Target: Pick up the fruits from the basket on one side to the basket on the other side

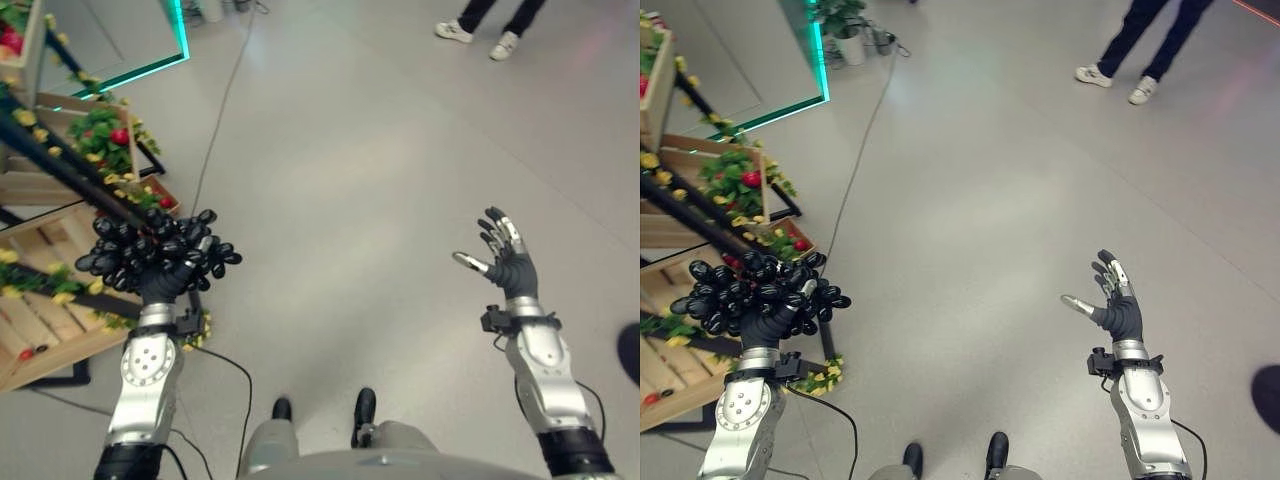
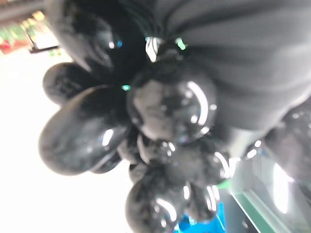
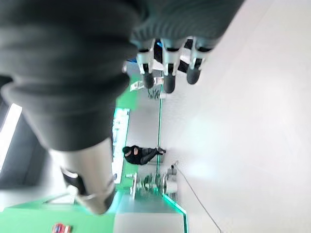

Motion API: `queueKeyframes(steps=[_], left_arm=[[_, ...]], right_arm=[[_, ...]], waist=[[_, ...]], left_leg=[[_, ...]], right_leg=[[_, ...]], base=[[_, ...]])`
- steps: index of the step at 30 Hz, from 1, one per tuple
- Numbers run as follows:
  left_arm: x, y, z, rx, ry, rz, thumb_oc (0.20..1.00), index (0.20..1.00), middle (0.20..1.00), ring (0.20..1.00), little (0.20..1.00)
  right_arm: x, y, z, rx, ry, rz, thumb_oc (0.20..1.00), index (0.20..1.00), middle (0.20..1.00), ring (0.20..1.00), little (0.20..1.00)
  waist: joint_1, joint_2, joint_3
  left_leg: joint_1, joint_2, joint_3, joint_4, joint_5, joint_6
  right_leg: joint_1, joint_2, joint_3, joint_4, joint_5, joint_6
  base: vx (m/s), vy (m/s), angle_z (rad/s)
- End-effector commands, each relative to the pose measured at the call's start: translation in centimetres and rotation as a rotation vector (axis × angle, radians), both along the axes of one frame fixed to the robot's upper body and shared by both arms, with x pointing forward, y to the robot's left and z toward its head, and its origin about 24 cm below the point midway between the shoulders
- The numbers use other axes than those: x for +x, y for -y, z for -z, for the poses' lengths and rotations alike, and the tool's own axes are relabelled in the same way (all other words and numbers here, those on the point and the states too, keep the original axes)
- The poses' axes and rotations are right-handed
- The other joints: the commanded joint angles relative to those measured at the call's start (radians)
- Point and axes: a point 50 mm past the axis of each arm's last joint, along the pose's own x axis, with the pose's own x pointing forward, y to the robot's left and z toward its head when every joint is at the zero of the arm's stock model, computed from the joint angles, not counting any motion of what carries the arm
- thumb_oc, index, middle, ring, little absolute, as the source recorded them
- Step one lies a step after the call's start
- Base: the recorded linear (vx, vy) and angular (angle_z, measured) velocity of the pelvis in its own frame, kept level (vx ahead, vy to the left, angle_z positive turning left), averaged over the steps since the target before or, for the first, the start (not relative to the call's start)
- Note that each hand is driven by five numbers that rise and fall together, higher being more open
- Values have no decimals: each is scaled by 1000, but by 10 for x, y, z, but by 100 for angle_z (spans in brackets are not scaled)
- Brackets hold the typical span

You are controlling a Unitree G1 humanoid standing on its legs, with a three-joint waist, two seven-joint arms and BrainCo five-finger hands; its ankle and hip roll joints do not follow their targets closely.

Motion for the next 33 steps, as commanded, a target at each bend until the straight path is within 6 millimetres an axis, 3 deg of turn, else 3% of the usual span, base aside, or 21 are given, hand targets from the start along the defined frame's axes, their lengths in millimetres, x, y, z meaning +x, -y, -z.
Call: queueKeyframes(steps=[1, 4, 8, 10, 11, 12, 15, 17, 18, 20, 21, 25, 26, 28, 29, 33], left_arm=[[4, -12, -32, 51, 153, -17, 200, 200, 200, 200, 200], [2, -12, -31, 73, 141, -17, 200, 200, 200, 200, 200], [-5, -22, -35, 133, 135, -49, 200, 200, 200, 200, 200], [-5, -23, -36, 134, 136, -49, 200, 200, 200, 200, 200], [-7, -25, -35, 140, 133, -58, 200, 200, 200, 200, 200], [-8, -27, -36, 159, 128, -66, 200, 200, 200, 200, 200], [-8, -30, -35, 165, 118, -84, 200, 200, 200, 200, 200], [-8, -30, -34, 175, 109, -87, 200, 200, 200, 200, 200], [-5, -28, -32, 179, 101, -81, 200, 200, 200, 200, 200], [0, -23, -28, 163, 87, -58, 200, 200, 200, 200, 200], [0, -22, -27, 168, 78, -52, 200, 200, 200, 200, 200], [-2, -19, -25, 176, 66, -35, 200, 200, 200, 200, 200], [-2, -18, -22, 154, 57, -28, 200, 200, 200, 200, 200], [-2, -18, -22, 153, 58, -28, 200, 200, 200, 200, 200], [0, -16, -23, 149, 65, -8, 200, 200, 200, 200, 200], [3, -10, -23, 122, 74, 18, 200, 200, 200, 200, 200]], right_arm=[[-6, -1, -13, 12, 95, -6, 1000, 1000, 1000, 1000, 1000], [-7, -1, -11, 11, 83, 0, 1000, 1000, 1000, 1000, 1000], [-1, -5, -6, 21, 55, -3, 1000, 1000, 1000, 1000, 1000], [-1, -5, -6, 22, 56, -3, 1000, 1000, 1000, 1000, 1000], [0, -8, -5, 28, 55, -12, 1000, 1000, 1000, 1000, 1000], [3, -12, 2, 36, 21, -13, 1000, 1000, 1000, 1000, 1000], [5, -18, 3, 38, 16, -31, 1000, 1000, 1000, 1000, 1000], [6, -23, 7, 30, -4, -45, 1000, 1000, 1000, 1000, 1000], [7, -23, 5, 27, 3, -46, 1000, 1000, 1000, 1000, 1000], [3, -23, 8, 35, -11, -67, 1000, 1000, 1000, 1000, 1000], [0, -21, 9, 32, -19, -66, 1000, 1000, 1000, 1000, 1000], [-2, -18, 12, 27, -31, -64, 1000, 1000, 1000, 1000, 1000], [-2, -15, 14, 34, -39, -48, 1000, 1000, 1000, 1000, 1000], [-1, -15, 14, 34, -38, -48, 1000, 1000, 1000, 1000, 1000], [-1, -12, 10, 28, -27, -41, 1000, 1000, 1000, 1000, 1000], [0, -12, 9, 23, -25, -44, 1000, 1000, 1000, 1000, 1000]], waist=[[-5, -21, -100], [7, -18, -102], [69, -53, -87], [66, -56, -87], [84, -58, -88], [103, -68, -87], [119, -67, -91], [118, -54, -90], [98, -43, -86], [56, -30, -97], [46, -26, -101], [34, -24, -103], [15, -26, -91], [15, -26, -92], [-1, -31, -82], [-6, -38, -85]], left_leg=[[-22, 2, 67, 44, -40, -35], [-25, -15, 64, -8, -19, -26], [-56, -91, 13, 11, -57, 19], [-60, -95, 9, 14, -58, 22], [-62, -113, 2, 19, -70, 33], [-64, -165, -35, 33, -97, 65], [-58, -204, -61, 37, -109, 86], [-35, -234, -99, 23, -111, 107], [-40, -253, -129, 23, -85, 127], [-13, -273, -199, -2, -70, 137], [-4, -281, -228, -13, -63, 139], [11, -286, -291, -33, -61, 137], [30, -294, -339, -32, -66, 135], [25, -294, -339, -32, -61, 136], [47, -311, -400, -39, -67, 130], [77, -315, -437, -41, -87, 120]], right_leg=[[52, -79, -127, 11, -76, 95], [52, -91, -160, 11, -54, 106], [57, -187, -211, 46, 12, 163], [56, -191, -214, 48, 13, 167], [62, -211, -231, 60, 19, 171], [63, -272, -237, 131, 36, 189], [58, -314, -219, 214, 57, 204], [36, -327, -158, 297, 54, 195], [10, -288, -73, 336, 49, 163], [-65, -138, 104, 408, -50, 127], [-93, -106, 116, 421, -77, 113], [-133, -88, 100, 366, -109, 95], [-199, -36, 208, 259, -76, 111], [-199, -36, 208, 248, -66, 112], [-226, -14, 305, 102, -1, 140], [-221, -19, 297, 44, 49, 153]], base=[[12, 226, 140], [-13, 201, 99], [39, 383, 56], [18, 194, 58], [126, 511, 51], [126, 510, 33], [123, 403, 74], [90, 388, 60], [49, 351, 65], [166, 275, 88], [212, 167, 114], [164, 23, 83], [204, -23, 78], [209, -48, 81], [231, -79, 80], [215, -107, 102]])
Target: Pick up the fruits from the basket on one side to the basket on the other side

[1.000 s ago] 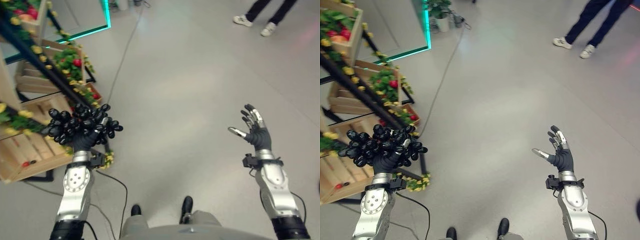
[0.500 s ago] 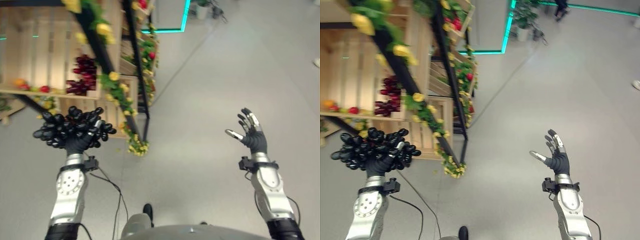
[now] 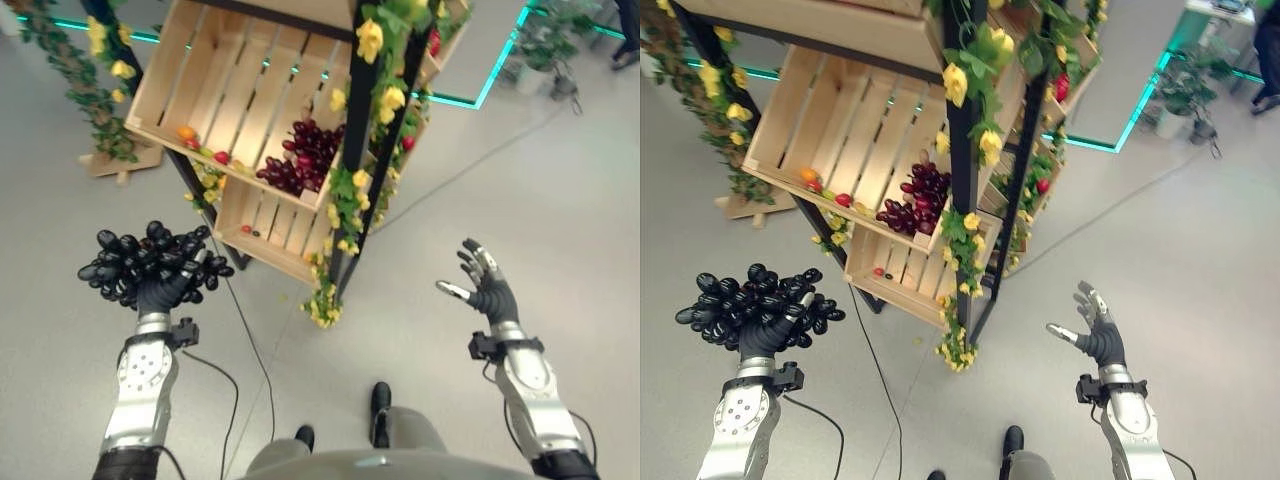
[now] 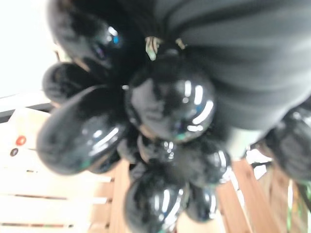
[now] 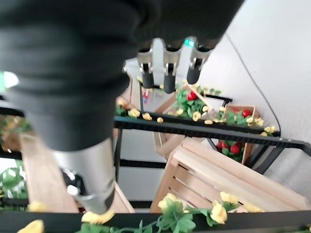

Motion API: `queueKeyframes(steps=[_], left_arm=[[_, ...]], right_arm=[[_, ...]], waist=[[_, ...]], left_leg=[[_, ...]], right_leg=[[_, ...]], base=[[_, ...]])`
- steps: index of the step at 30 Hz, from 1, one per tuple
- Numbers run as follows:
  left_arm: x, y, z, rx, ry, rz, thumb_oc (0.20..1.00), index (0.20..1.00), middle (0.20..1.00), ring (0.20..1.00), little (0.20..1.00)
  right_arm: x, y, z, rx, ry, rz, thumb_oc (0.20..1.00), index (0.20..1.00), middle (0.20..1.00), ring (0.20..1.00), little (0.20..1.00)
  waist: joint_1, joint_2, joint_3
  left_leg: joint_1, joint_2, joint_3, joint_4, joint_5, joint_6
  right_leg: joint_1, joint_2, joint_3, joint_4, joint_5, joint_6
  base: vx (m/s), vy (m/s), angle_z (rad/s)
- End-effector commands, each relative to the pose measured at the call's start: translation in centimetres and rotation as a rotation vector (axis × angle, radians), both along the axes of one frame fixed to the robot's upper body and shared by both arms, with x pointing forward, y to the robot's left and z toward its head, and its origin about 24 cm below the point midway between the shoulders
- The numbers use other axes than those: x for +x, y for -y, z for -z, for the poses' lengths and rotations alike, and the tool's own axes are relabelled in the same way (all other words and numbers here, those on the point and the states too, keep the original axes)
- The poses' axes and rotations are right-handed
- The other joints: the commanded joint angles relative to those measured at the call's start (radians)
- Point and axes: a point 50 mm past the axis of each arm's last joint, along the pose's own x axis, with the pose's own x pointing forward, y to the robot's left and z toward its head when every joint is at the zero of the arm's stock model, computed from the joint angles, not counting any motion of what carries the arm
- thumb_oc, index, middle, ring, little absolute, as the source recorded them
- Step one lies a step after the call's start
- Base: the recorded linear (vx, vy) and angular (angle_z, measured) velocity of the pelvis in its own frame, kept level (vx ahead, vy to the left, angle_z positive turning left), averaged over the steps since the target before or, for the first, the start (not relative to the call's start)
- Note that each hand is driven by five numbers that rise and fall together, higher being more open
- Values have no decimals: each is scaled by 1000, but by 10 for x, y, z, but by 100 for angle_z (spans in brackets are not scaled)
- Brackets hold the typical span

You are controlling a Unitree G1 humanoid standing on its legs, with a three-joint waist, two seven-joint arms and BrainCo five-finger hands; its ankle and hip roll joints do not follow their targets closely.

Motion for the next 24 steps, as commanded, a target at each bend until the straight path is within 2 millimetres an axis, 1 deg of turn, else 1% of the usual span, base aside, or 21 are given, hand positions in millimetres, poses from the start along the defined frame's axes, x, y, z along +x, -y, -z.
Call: queueKeyframes(steps=[1, 2, 4, 5, 6, 7, 9, 11, 12, 13, 15, 16, 17, 18, 19, 20, 22, 23, 24], left_arm=[[8, 7, -46, 60, 216, 82, 200, 200, 200, 200, 200], [10, 12, -45, 47, 219, 98, 200, 200, 200, 200, 200], [13, 16, -43, 47, 211, 116, 200, 200, 200, 200, 200], [13, 18, -42, 28, 208, 119, 200, 200, 200, 200, 200], [14, 18, -40, 8, 202, 121, 200, 200, 200, 200, 200], [15, 20, -38, 7, 194, 132, 200, 200, 200, 200, 200], [17, 22, -40, 15, 199, 145, 200, 200, 200, 200, 200], [18, 24, -41, -5, 205, 148, 200, 200, 200, 200, 200], [19, 24, -41, -3, 207, 151, 200, 200, 200, 200, 200], [20, 25, -42, -2, 210, 157, 200, 200, 200, 200, 200], [21, 27, -45, -5, 222, 164, 200, 200, 200, 200, 200], [21, 26, -45, -5, 223, 156, 200, 200, 200, 200, 200], [20, 26, -45, -7, 224, 155, 200, 200, 200, 200, 200], [20, 26, -45, -9, 224, 153, 200, 200, 200, 200, 200], [20, 25, -45, -7, 224, 146, 200, 200, 200, 200, 200], [19, 24, -45, -1, 221, 140, 200, 200, 200, 200, 200], [17, 23, -44, 6, 219, 128, 200, 200, 200, 200, 200], [16, 22, -43, 6, 215, 119, 200, 200, 200, 200, 200], [15, 20, -42, 7, 211, 105, 200, 200, 200, 200, 200]], right_arm=[[14, 3, -31, -3, 157, 4, 1000, 1000, 1000, 1000, 1000], [14, 4, -29, -2, 152, 7, 1000, 1000, 1000, 1000, 1000], [14, 7, -27, -12, 142, 17, 1000, 1000, 1000, 1000, 1000], [14, 9, -28, -11, 146, 29, 1000, 1000, 1000, 1000, 1000], [14, 11, -30, -4, 155, 36, 1000, 1000, 1000, 1000, 1000], [12, 14, -29, -3, 154, 45, 1000, 1000, 1000, 1000, 1000], [11, 19, -31, -6, 158, 65, 1000, 1000, 1000, 1000, 1000], [10, 23, -32, -9, 164, 76, 1000, 1000, 1000, 1000, 1000], [8, 25, -33, -11, 168, 83, 1000, 1000, 1000, 1000, 1000], [7, 29, -35, -10, 176, 95, 1000, 1000, 1000, 1000, 1000], [6, 33, -37, -8, 186, 120, 1000, 1000, 1000, 1000, 1000], [7, 35, -38, -15, 191, 131, 1000, 1000, 1000, 1000, 1000], [6, 35, -38, -11, 194, 141, 1000, 1000, 1000, 1000, 1000], [6, 36, -37, -5, 194, 151, 1000, 1000, 1000, 1000, 1000], [5, 37, -36, -3, 193, 163, 1000, 1000, 1000, 1000, 1000], [5, 38, -35, -5, 190, 168, 1000, 1000, 1000, 1000, 1000], [7, 38, -35, -12, 186, 167, 1000, 1000, 1000, 1000, 1000], [8, 38, -36, -25, 185, 163, 1000, 1000, 1000, 1000, 1000], [11, 39, -38, -42, 189, 159, 1000, 1000, 1000, 1000, 1000]], waist=[[2, -7, -10], [7, -16, -20], [2, -21, -42], [0, -23, -53], [-2, -24, -60], [-8, -20, -62], [-20, -24, -66], [-25, -26, -58], [-27, -25, -47], [-26, -32, -33], [-19, -44, -12], [-19, -48, -7], [-22, -46, -8], [-23, -45, -11], [-23, -45, -14], [-18, -42, -17], [-3, -33, -14], [6, -32, -9], [11, -23, -2]], left_leg=[[43, -102, 7, -66, 1, 10], [53, -98, -2, -66, -11, 1], [69, -79, -5, -74, -17, -15], [76, -69, -1, -68, -26, -27], [78, -57, 5, -55, -36, -38], [81, -42, 9, -32, -53, -49], [59, -35, 26, 40, -54, -68], [11, -29, 86, 139, -20, -102], [-23, -13, 130, 212, 2, -121], [-77, -9, 169, 294, 40, -138], [-149, -12, 227, 399, 75, -156], [-171, -6, 254, 409, 67, -147], [-179, 22, 283, 378, 58, -139], [-180, 52, 305, 313, 49, -132], [-179, 80, 310, 230, 22, -123], [-169, 99, 303, 155, 32, -121], [-182, 143, 240, -6, 129, -131], [-212, 165, 207, -52, 151, -137], [-237, 201, 188, -113, 192, -163]], right_leg=[[92, -15, -25, -80, 60, 35], [120, -28, -62, -95, 68, 32], [142, -12, -63, -75, 56, 22], [153, -9, -81, -71, 49, 17], [166, -6, -102, -71, 41, 11], [185, 11, -109, -65, 23, 0], [221, 26, -117, -74, 9, -14], [261, 30, -135, -89, -6, -24], [290, 35, -135, -99, -16, -33], [313, 30, -140, -116, -16, -43], [350, 21, -160, -145, -16, -52], [361, 19, -163, -155, -20, -57], [372, 23, -169, -171, -25, -58], [377, 22, -175, -180, -28, -53], [380, 17, -178, -187, -31, -45], [386, 19, -174, -193, -33, -37], [394, 28, -148, -204, -40, -29], [402, 28, -133, -211, -47, -23], [413, 30, -111, -216, -63, -15]], base=[[200, -204, 74], [198, -233, 64], [278, -284, 55], [273, -257, 52], [265, -264, 53], [218, -264, 45], [198, -236, 52], [142, -179, 47], [65, -169, 41], [49, -175, 34], [13, -160, 63], [36, -123, 74], [85, -74, 47], [118, -12, 40], [148, 24, 26], [172, 49, 31], [173, 84, 17], [212, 184, -4], [158, 154, -15]])
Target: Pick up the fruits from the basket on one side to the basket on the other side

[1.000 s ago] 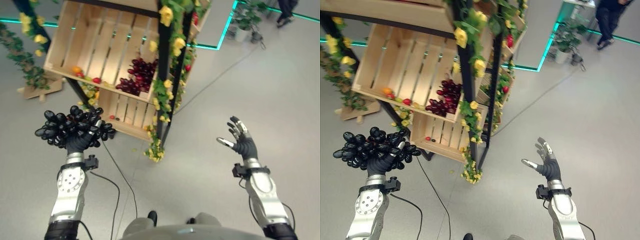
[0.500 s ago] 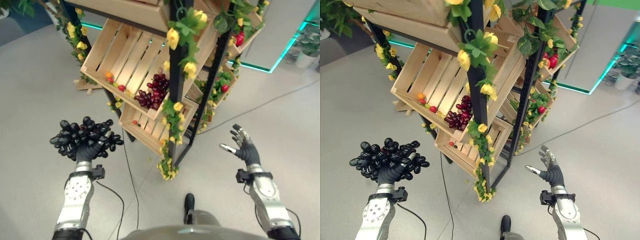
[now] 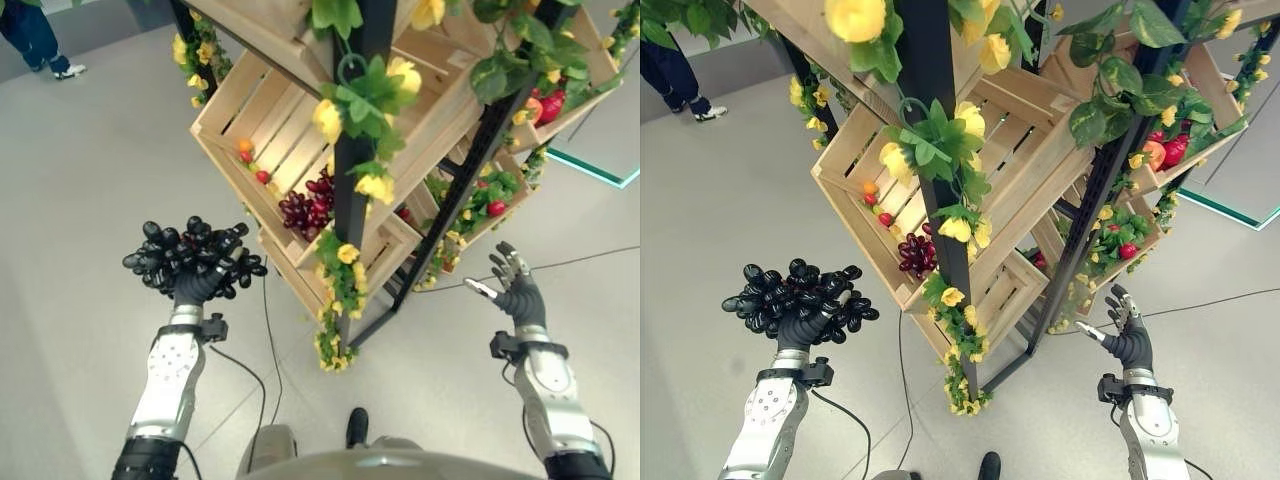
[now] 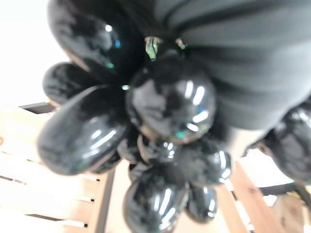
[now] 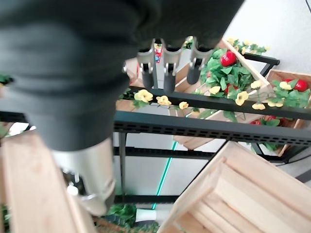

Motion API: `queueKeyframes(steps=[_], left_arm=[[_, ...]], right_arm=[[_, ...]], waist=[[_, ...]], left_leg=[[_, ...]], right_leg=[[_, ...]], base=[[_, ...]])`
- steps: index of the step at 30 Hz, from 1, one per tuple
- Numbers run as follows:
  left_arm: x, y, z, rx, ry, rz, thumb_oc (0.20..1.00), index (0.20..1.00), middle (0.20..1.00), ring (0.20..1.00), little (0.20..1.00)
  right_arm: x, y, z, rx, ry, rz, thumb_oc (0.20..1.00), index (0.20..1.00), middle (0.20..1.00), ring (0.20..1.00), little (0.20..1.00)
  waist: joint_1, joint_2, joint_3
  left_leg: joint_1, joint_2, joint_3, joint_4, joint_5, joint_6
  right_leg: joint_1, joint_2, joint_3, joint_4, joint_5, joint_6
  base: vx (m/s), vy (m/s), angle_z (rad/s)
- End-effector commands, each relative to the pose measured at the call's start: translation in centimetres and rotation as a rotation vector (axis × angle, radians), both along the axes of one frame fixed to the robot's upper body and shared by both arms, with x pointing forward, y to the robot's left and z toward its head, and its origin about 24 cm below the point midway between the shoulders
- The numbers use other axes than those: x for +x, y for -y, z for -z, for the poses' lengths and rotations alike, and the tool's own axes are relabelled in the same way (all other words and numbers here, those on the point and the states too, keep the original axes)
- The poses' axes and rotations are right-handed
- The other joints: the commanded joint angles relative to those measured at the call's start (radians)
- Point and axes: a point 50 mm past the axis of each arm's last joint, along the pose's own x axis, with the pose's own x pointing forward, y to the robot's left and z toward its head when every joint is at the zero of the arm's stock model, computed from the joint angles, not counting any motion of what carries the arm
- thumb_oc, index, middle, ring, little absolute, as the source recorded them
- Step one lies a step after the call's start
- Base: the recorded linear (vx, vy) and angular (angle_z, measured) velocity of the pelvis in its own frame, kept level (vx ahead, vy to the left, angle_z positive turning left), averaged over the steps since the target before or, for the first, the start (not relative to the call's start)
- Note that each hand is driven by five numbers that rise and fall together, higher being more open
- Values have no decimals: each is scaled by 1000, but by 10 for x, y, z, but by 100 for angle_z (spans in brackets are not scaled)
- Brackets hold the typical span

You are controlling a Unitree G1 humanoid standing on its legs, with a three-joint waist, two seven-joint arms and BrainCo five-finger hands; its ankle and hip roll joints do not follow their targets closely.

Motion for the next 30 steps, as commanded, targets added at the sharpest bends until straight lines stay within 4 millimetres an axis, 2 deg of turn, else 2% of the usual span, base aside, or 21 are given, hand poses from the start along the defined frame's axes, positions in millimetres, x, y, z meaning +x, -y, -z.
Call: queueKeyframes(steps=[1, 2, 3, 4, 5, 7, 8, 9, 10, 13, 14, 15, 16, 17, 18, 20, 27, 30], left_arm=[[4, -14, -42, 50, 198, -33, 200, 200, 200, 200, 200], [4, -16, -43, 56, 198, -41, 200, 200, 200, 200, 200], [1, -19, -41, 53, 192, -52, 200, 200, 200, 200, 200], [4, -17, -46, 61, 213, -38, 200, 200, 200, 200, 200], [4, -17, -46, 61, 214, -38, 200, 200, 200, 200, 200], [3, -18, -48, 87, 215, -34, 200, 200, 200, 200, 200], [3, -18, -48, 87, 215, -34, 200, 200, 200, 200, 200], [3, -22, -54, 119, 226, -39, 200, 200, 200, 200, 200], [6, -23, -59, 141, 248, -44, 200, 200, 200, 200, 200], [10, -23, -63, 152, 259, -43, 200, 200, 200, 200, 200], [12, -22, -65, 156, 265, -43, 200, 200, 200, 200, 200], [11, -23, -66, 155, 272, -54, 200, 200, 200, 200, 200], [11, -23, -66, 155, 271, -54, 200, 200, 200, 200, 200], [10, -23, -65, 146, 272, -54, 200, 200, 200, 200, 200], [9, -23, -65, 146, 272, -53, 200, 200, 200, 200, 200], [7, -22, -66, 149, 274, -44, 200, 200, 200, 200, 200], [5, -15, -66, 138, 278, -18, 200, 200, 200, 200, 200], [2, -9, -74, 153, 315, 17, 200, 200, 200, 200, 200]], right_arm=[[11, 8, -34, -67, 161, -8, 1000, 1000, 1000, 1000, 1000], [12, 8, -36, -70, 167, -9, 1000, 1000, 1000, 1000, 1000], [14, 6, -37, -69, 170, -20, 1000, 1000, 1000, 1000, 1000], [14, 2, -36, -69, 170, -34, 1000, 1000, 1000, 1000, 1000], [14, 2, -36, -69, 170, -34, 1000, 1000, 1000, 1000, 1000], [14, 0, -33, -60, 159, -31, 1000, 1000, 1000, 1000, 1000], [14, 0, -33, -60, 159, -31, 1000, 1000, 1000, 1000, 1000], [14, -4, -29, -35, 154, -30, 1000, 1000, 1000, 1000, 1000], [15, -8, -28, -17, 158, -38, 1000, 1000, 1000, 1000, 1000], [21, -18, -29, -17, 159, -75, 1000, 1000, 1000, 1000, 1000], [23, -20, -30, -12, 161, -77, 1000, 1000, 1000, 1000, 1000], [29, -27, -32, -5, 175, -97, 1000, 1000, 1000, 1000, 1000], [29, -27, -32, -5, 175, -97, 1000, 1000, 1000, 1000, 1000], [28, -29, -31, -10, 168, -102, 1000, 1000, 1000, 1000, 1000], [28, -29, -30, -19, 160, -104, 1000, 1000, 1000, 1000, 1000], [25, -24, -26, -26, 139, -91, 1000, 1000, 1000, 1000, 1000], [17, -13, -16, -32, 94, -36, 1000, 1000, 1000, 1000, 1000], [15, -11, -14, -30, 84, -25, 1000, 1000, 1000, 1000, 1000]], waist=[[-1, 22, -8], [-3, 29, -4], [0, 36, -7], [-1, 40, -5], [1, 39, -5], [8, 16, -16], [8, 16, -16], [13, -11, -24], [18, -21, -21], [22, -34, -25], [21, -33, -26], [36, -28, -27], [37, -29, -28], [45, -26, -29], [43, -24, -31], [36, -26, -36], [28, -32, -60], [21, -32, -63]], left_leg=[[-20, 33, -13, -54, 97, -27], [-27, 46, 7, -52, 116, -39], [-11, 63, 34, -30, 106, -37], [-3, 64, 70, -49, 124, -45], [-2, 64, 72, -49, 123, -44], [13, 45, 82, -24, 92, -24], [13, 45, 82, -24, 92, -24], [10, 24, 102, 18, 60, 0], [-3, 12, 111, 50, 51, 12], [-13, -21, 126, 103, 6, 43], [-7, -28, 132, 108, -8, 50], [12, -29, 168, 109, -26, 58], [13, -29, 170, 107, -26, 58], [23, -32, 182, 100, -28, 61], [29, -38, 187, 94, -25, 65], [34, -48, 183, 87, -25, 69], [52, -67, 193, 65, -31, 74], [53, -64, 194, 65, -29, 73]], right_leg=[[105, -69, 18, 4, -144, 177], [113, -74, 25, 2, -150, 184], [119, -76, 36, 4, -153, 188], [117, -89, 30, 2, -148, 196], [117, -90, 32, 2, -148, 197], [121, -121, 46, 12, -140, 210], [121, -121, 46, 12, -140, 210], [117, -159, 58, 53, -142, 227], [107, -176, 62, 87, -148, 233], [76, -213, 63, 160, -146, 255], [62, -219, 52, 180, -139, 259], [25, -247, -21, 200, -105, 268], [25, -247, -20, 200, -105, 268], [20, -259, -66, 202, -85, 270], [22, -265, -77, 203, -65, 277], [30, -258, -53, 199, -69, 278], [58, -271, -77, 143, -59, 284], [62, -270, -76, 137, -69, 284]], base=[[152, 197, -35], [97, 165, -49], [148, 360, -81], [104, 275, -81], [120, 285, -63], [151, 184, -50], [223, 277, -66], [178, 261, -30], [201, 350, -36], [103, 257, -12], [71, 278, -17], [36, 190, -31], [13, 153, -59], [25, 77, -101], [69, 105, -91], [65, 56, -27], [52, 9, -2], [0, 0, 0]])
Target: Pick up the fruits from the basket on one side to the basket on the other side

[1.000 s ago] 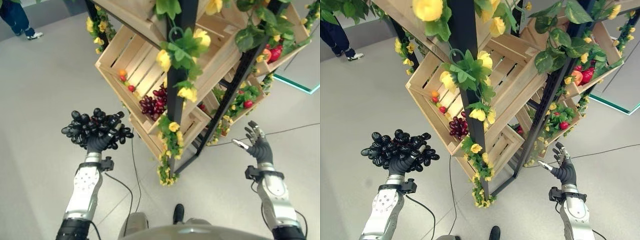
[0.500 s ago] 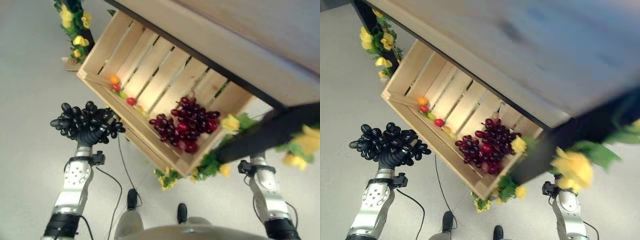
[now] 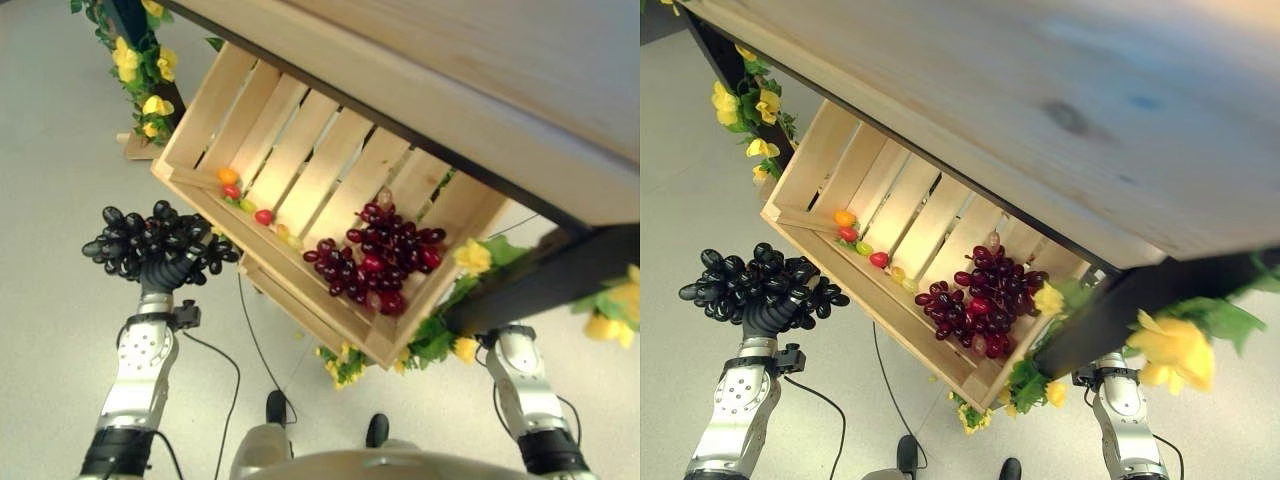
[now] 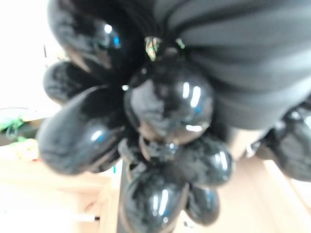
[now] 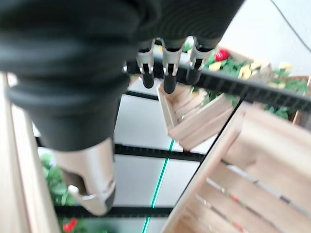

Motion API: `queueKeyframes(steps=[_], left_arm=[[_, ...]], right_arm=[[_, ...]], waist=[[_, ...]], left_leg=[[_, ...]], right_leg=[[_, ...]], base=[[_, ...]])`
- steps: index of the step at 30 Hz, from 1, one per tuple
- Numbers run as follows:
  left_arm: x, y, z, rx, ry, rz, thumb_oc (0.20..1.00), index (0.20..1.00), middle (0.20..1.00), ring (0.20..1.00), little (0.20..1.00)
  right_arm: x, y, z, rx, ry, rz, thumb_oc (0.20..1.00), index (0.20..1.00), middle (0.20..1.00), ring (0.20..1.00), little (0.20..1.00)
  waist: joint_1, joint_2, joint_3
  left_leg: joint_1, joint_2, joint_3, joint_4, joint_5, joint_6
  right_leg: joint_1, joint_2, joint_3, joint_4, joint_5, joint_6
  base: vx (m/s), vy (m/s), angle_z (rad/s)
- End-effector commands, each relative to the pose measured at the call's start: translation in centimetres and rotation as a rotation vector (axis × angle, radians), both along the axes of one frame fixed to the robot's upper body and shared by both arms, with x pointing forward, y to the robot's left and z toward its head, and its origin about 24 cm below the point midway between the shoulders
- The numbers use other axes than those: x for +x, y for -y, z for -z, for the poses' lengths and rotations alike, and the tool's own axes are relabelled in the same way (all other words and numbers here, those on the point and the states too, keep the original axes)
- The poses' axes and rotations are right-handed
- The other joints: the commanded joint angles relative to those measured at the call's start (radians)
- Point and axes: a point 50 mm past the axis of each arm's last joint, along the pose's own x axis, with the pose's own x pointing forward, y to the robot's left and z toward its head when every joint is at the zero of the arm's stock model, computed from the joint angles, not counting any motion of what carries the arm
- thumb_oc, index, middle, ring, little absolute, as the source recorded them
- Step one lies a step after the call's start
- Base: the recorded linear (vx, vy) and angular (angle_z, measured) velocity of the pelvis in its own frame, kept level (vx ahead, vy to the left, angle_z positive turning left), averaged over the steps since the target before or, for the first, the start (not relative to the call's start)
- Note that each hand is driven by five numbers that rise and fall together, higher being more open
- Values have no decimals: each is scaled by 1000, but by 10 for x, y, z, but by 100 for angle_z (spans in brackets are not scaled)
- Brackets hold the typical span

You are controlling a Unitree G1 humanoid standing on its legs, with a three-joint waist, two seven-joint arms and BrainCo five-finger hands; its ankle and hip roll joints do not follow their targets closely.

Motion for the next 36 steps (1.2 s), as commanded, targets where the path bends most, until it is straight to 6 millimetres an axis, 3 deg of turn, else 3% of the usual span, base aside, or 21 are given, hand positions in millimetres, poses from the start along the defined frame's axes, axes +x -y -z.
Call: queueKeyframes(steps=[1, 9, 13, 22, 36], left_arm=[[4, 26, -55, 61, 278, 152, 200, 200, 200, 200, 200], [0, 47, -81, 78, 388, 286, 200, 200, 200, 200, 200], [0, 56, -103, 130, 488, 321, 200, 200, 200, 200, 200], [13, 75, -142, 265, 674, 321, 200, 200, 200, 200, 200], [0, 85, -161, 265, 786, 370, 200, 200, 200, 200, 200]], right_arm=[[1, 14, -17, -49, 82, 34, 1000, 1000, 1000, 1000, 1000], [-1, 18, -13, -49, 64, 52, 1000, 1000, 1000, 1000, 1000], [-1, 19, -13, -54, 64, 56, 1000, 1000, 1000, 1000, 1000], [-2, 16, -11, -54, 57, 29, 1000, 1000, 1000, 1000, 1000], [-2, 15, -8, -40, 48, 39, 1000, 1000, 1000, 1000, 1000]], waist=[[-33, 17, -94], [-44, 19, -101], [-48, 19, -103], [-66, 12, -109], [-68, 9, -104]], left_leg=[[-49, 28, -77, 90, -90, 2], [-42, 40, -79, 82, -82, -10], [-42, 42, -79, 85, -83, -14], [-42, 48, -74, 102, -91, -22], [-40, 52, -80, 104, -90, -27]], right_leg=[[14, -74, -15, 104, -49, 86], [33, -68, -29, 79, -63, 82], [43, -68, -32, 64, -61, 81], [54, -63, -29, 63, -71, 81], [59, -58, -37, 70, -78, 77]], base=[[0, 0, 0], [2, -26, 2], [1, -7, 1], [8, -5, 3], [3, -3, 1]])
